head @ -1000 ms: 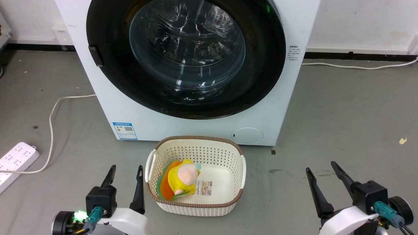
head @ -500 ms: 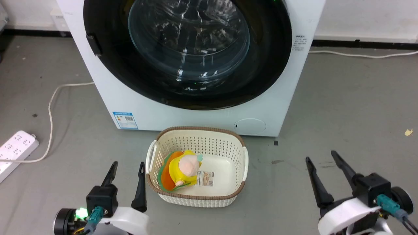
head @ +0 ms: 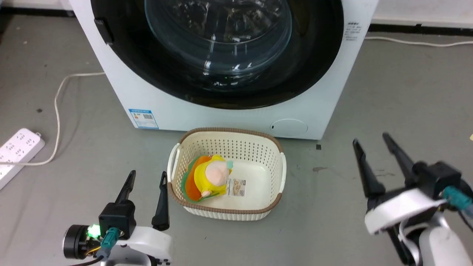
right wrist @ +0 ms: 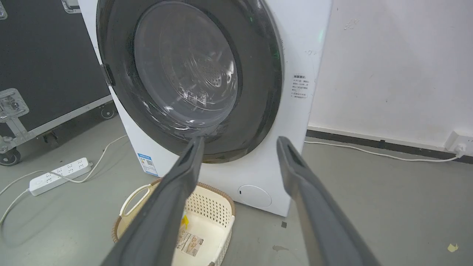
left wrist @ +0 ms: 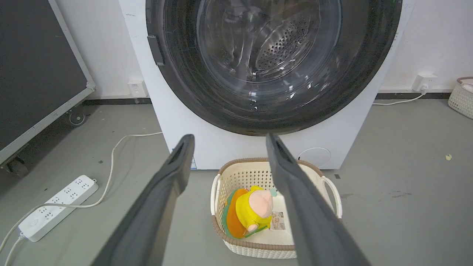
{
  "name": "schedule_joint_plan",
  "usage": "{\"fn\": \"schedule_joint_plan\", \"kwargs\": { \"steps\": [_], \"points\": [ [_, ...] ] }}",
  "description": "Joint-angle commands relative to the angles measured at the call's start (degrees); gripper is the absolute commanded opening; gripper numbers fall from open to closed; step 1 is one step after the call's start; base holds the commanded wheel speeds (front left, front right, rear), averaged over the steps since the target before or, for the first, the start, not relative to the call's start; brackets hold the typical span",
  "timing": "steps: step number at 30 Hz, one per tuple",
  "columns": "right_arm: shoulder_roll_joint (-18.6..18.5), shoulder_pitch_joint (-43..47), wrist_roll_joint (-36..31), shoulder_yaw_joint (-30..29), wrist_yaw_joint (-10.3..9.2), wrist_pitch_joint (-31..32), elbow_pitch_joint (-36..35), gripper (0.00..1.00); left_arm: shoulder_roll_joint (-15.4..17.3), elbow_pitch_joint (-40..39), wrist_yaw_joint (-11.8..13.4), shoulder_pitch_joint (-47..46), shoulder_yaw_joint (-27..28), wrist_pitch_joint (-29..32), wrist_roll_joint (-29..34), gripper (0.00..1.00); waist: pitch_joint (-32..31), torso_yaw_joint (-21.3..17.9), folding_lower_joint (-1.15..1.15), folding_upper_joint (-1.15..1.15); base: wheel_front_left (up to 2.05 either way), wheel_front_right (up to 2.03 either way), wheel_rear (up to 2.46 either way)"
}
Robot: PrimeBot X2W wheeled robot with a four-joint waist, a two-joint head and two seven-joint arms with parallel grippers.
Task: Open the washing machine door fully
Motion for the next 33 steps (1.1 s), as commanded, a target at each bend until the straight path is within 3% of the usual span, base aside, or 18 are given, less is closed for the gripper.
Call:
{"fn": "schedule_joint_plan", "kwargs": {
  "steps": [1,4,5,6,7,18,33],
  "points": [
    [-0.4,-1.9,1.2,0.2,-0.02,-0.4,0.4,1.00,0.0,-0.2,0.3,-1.3,-0.2,-0.7,-0.1,1.00,0.5,0.2,-0.01,0.00,0.00,0.00,0.00],
    [-0.9,-4.2,3.1,0.3,-0.02,-0.4,1.0,1.00,0.0,-0.3,0.6,-2.0,-0.5,-1.0,-0.3,1.00,1.3,0.5,-0.01,0.00,0.00,0.00,0.00],
    [-1.0,-5.0,3.8,0.4,-0.02,-0.3,1.2,0.58,0.0,-0.3,0.6,-2.2,-0.6,-1.1,-0.3,1.00,1.6,0.6,-0.01,0.00,0.00,0.00,0.00],
    [-1.1,-5.8,4.6,0.4,-0.02,-0.3,1.4,0.22,0.0,-0.4,0.7,-2.3,-0.7,-1.3,-0.4,1.00,1.9,0.7,-0.01,0.00,0.00,0.00,0.00],
    [-1.2,-6.6,5.4,0.2,-0.02,-0.2,1.7,0.00,0.0,-0.5,0.7,-2.5,-0.8,-1.4,-0.4,1.00,2.1,0.8,-0.01,0.00,0.00,0.00,0.00],
    [-2.1,-17.6,16.5,-1.8,-0.03,2.9,8.0,0.00,0.0,-0.7,1.1,-4.0,-1.4,-2.7,-0.3,1.00,5.3,2.0,-0.01,0.00,0.00,0.00,0.00],
    [-1.8,-32.1,31.5,-7.4,-0.03,14.4,19.1,0.00,0.1,-1.2,1.8,-6.1,-2.4,-4.5,-1.3,1.00,10.0,4.3,-0.01,0.00,0.00,0.00,0.00]
  ]
}}
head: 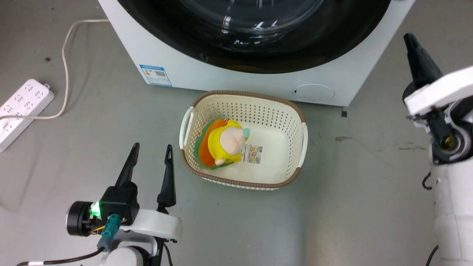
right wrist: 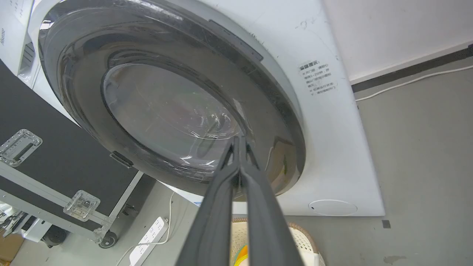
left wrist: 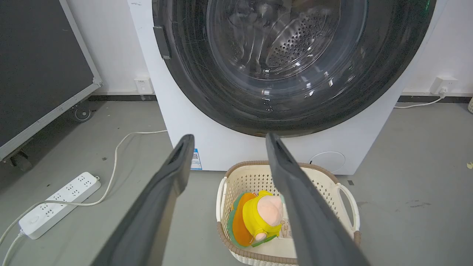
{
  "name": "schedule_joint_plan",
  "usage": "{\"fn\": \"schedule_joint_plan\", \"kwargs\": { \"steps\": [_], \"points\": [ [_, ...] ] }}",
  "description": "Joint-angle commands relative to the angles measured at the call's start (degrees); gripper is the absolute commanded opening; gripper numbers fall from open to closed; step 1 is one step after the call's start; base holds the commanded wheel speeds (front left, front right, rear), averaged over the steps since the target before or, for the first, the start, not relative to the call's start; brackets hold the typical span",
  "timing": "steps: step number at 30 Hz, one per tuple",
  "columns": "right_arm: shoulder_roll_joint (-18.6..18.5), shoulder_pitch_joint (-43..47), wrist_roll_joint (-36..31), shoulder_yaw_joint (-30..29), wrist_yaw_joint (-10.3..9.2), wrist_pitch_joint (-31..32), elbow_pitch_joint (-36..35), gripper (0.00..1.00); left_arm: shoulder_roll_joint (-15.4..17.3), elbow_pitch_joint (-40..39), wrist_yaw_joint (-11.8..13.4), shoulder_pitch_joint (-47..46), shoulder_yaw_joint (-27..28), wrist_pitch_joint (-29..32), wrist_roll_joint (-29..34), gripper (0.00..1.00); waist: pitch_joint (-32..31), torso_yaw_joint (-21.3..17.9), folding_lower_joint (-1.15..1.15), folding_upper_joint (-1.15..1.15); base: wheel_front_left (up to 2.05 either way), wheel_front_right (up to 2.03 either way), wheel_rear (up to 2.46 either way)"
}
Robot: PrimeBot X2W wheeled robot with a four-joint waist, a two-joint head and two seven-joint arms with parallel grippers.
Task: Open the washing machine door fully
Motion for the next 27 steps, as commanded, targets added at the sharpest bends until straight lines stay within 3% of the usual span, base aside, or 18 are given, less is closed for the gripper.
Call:
{"fn": "schedule_joint_plan", "kwargs": {
  "steps": [1,10,27],
  "points": [
    [0.0,-2.8,1.8,-0.7,-0.02,0.9,1.4,0.00,0.1,-0.3,0.4,-1.4,-0.2,-0.6,-0.3,1.00,0.8,0.4,0.00,0.00,0.00,0.00,0.00],
    [-0.4,-11.2,7.9,-6.0,-0.03,4.6,10.1,0.00,0.1,-0.4,0.8,-2.7,-1.2,-1.7,-1.4,1.00,3.5,1.8,0.00,0.00,0.00,0.00,0.00],
    [-5.3,-31.9,15.6,-15.1,-0.03,10.5,29.6,0.00,0.1,-0.5,1.6,-4.8,-2.6,-3.7,-2.3,1.00,8.0,3.7,0.00,0.00,0.00,0.00,0.00]
  ]
}}
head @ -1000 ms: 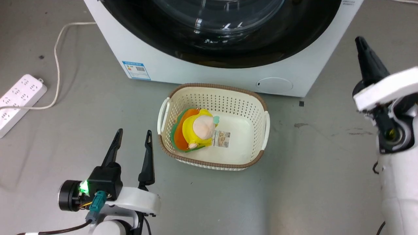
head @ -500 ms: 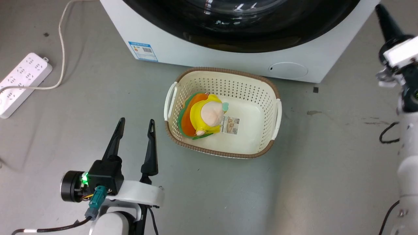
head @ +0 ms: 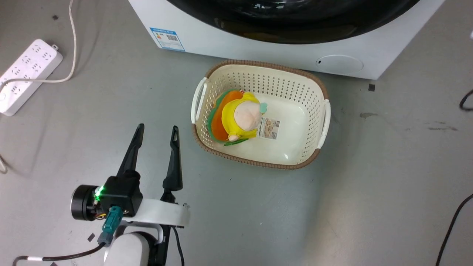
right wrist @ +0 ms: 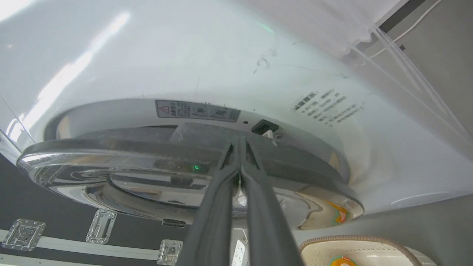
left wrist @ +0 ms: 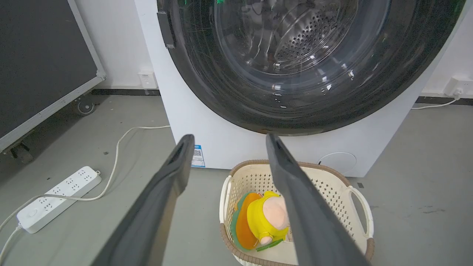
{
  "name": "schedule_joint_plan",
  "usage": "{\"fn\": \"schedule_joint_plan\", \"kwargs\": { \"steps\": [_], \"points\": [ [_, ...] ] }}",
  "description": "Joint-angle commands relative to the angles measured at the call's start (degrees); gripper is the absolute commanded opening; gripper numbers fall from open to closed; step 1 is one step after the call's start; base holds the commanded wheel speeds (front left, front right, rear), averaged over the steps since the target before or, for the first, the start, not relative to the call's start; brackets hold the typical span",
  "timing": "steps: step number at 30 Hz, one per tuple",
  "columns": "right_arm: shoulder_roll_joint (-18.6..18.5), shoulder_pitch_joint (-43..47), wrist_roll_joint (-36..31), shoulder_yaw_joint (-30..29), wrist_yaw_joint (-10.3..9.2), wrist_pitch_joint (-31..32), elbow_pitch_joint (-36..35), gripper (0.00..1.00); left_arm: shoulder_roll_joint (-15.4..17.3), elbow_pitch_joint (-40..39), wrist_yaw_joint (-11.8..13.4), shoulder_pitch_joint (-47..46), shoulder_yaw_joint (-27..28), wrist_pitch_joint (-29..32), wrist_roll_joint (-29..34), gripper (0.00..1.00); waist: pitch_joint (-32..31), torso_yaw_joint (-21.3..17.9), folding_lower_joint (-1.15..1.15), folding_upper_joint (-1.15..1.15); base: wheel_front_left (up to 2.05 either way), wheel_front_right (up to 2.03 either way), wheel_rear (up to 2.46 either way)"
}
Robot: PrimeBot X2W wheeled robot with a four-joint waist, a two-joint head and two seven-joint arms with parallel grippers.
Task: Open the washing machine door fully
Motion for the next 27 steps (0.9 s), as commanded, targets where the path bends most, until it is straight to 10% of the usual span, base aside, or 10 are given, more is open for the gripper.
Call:
{"fn": "schedule_joint_plan", "kwargs": {
  "steps": [1,27],
  "points": [
    [-1.0,-3.9,1.3,-0.7,-0.01,1.0,2.8,0.00,0.1,-0.1,0.4,-1.2,-0.3,-0.8,-0.4,1.00,0.7,0.2,0.00,0.00,0.00,0.00,0.00],
    [-5.6,-18.7,5.5,-4.5,-0.02,21.0,24.6,0.00,0.1,-0.1,1.4,-3.4,-2.2,-3.2,-0.4,1.00,3.6,1.8,0.00,0.00,0.00,0.00,0.00]
  ]
}}
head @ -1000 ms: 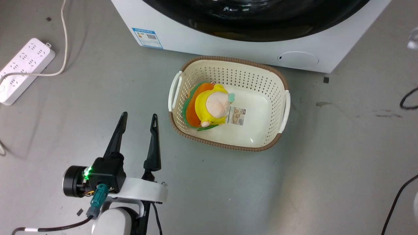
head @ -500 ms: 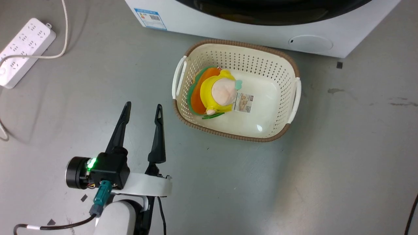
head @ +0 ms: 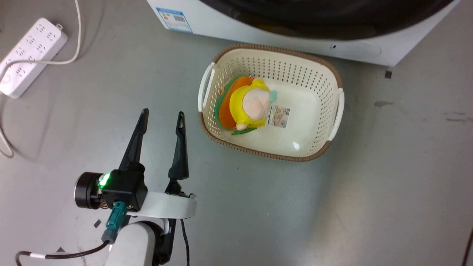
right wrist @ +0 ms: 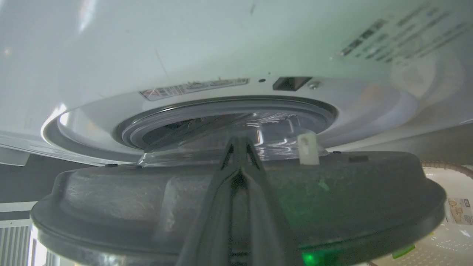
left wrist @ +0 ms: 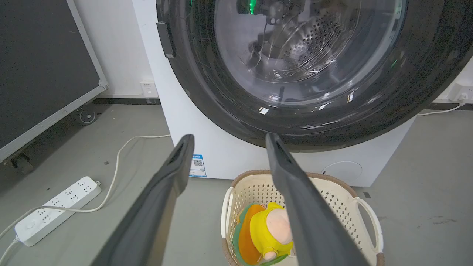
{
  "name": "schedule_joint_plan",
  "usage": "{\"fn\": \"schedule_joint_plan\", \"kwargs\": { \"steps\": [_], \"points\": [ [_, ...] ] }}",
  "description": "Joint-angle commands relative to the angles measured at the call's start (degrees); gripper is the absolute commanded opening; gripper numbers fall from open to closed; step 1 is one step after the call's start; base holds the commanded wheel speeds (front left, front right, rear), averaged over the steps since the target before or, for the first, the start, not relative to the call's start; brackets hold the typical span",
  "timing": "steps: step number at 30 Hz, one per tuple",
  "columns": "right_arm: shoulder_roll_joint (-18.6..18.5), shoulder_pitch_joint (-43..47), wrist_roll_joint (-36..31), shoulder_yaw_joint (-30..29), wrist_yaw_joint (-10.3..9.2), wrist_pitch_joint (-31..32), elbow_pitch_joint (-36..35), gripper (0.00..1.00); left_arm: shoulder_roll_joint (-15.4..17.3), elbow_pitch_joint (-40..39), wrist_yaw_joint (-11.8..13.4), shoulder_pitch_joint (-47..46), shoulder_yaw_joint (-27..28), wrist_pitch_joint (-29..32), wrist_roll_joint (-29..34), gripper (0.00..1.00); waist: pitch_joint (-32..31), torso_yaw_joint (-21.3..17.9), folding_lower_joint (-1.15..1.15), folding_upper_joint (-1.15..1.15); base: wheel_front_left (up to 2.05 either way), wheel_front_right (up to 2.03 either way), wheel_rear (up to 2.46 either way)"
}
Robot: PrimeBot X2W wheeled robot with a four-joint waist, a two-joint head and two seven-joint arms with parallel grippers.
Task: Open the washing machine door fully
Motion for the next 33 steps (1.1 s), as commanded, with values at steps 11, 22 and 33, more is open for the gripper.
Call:
{"fn": "schedule_joint_plan", "kwargs": {
  "steps": [11,22,33],
  "points": [
    [6.5,15.5,0.6,0.6,0.07,5.9,-1.3,0.00,0.1,1.6,-0.4,4.2,0.1,-0.3,1.2,1.00,-11.0,-2.8,0.00,0.00,0.00,0.00,0.00],
    [14.3,33.1,3.2,3.0,0.07,14.9,-12.2,0.00,0.1,3.9,-1.7,10.8,-1.9,-0.3,2.1,1.00,-20.3,-3.5,0.00,0.00,0.00,0.00,0.00],
    [15.6,44.0,16.0,14.7,0.07,20.0,-19.3,0.00,0.1,5.7,-2.5,12.9,-2.9,-0.3,1.5,1.00,-23.2,-2.6,0.00,0.00,0.00,0.00,0.00]
  ]
}}
